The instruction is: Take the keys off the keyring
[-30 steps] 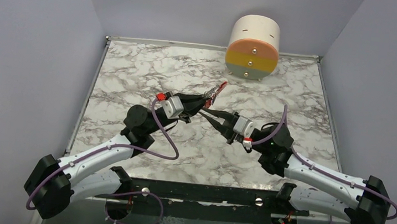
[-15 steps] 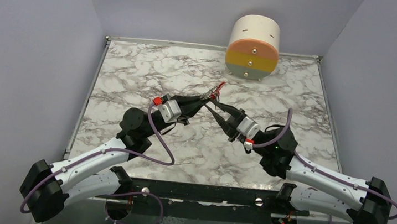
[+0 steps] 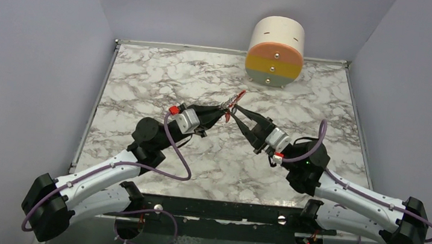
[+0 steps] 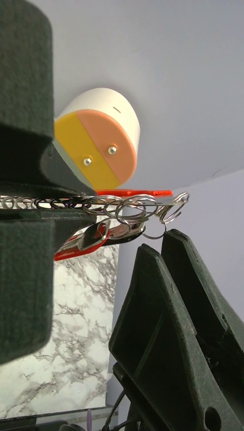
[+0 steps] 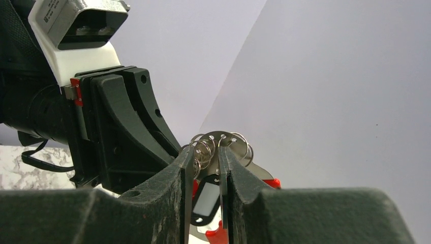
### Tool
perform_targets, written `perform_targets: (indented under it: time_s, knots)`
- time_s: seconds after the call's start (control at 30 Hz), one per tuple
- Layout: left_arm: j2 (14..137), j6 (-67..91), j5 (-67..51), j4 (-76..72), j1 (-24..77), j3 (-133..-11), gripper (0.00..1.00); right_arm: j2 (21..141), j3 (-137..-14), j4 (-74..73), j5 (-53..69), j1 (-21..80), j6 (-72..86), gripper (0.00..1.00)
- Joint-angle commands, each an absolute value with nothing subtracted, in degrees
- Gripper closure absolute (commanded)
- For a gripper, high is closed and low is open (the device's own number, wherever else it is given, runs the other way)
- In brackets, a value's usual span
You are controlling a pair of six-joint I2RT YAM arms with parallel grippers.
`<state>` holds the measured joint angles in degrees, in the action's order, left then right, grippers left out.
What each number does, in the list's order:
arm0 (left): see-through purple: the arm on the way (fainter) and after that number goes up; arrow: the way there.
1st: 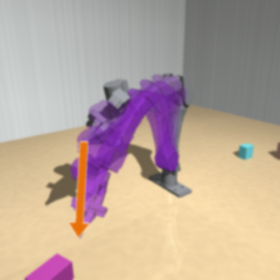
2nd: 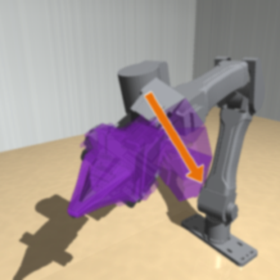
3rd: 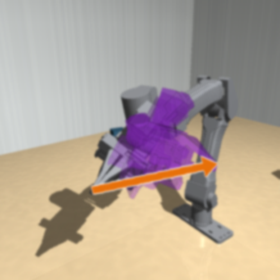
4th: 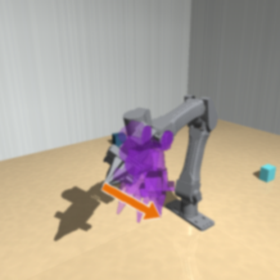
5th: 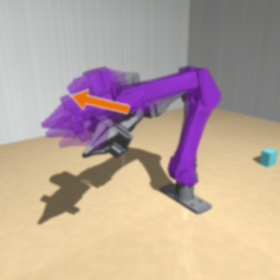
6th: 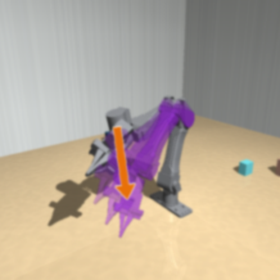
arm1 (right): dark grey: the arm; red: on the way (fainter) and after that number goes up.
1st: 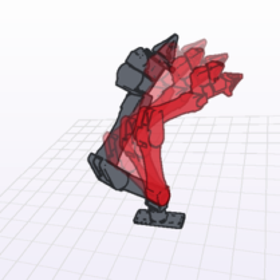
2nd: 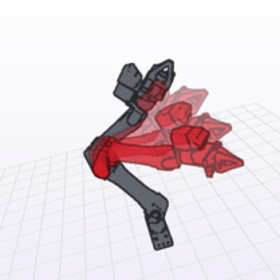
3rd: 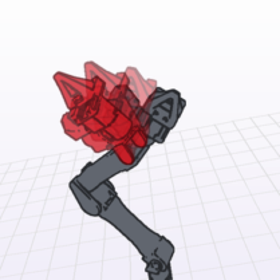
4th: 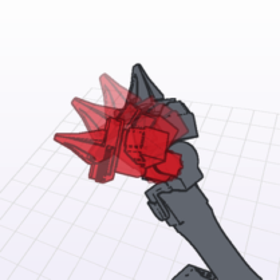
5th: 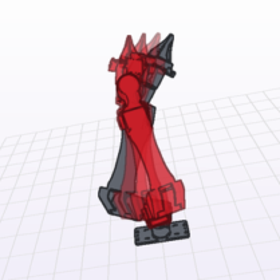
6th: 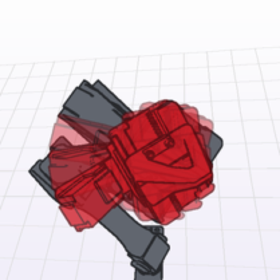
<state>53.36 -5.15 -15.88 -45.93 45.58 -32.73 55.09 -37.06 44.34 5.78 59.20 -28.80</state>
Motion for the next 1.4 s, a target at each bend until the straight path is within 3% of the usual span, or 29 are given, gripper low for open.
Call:
perform_targets:
  time_s: [0.0, 1.37]
  knots:
    - [53.33, -6.12, -14.12, -47.71, 46.14, -33.19, 1.0, 55.25, -37.46, 44.88, 6.23, 59.5, -28.12, 0.76]
    - [50.02, -9.49, -12.48, -48.81, 50.69, -32.24, 1.0, 56.86, -36.21, 44.55, 5.71, 59.52, -26.65, 0.75]
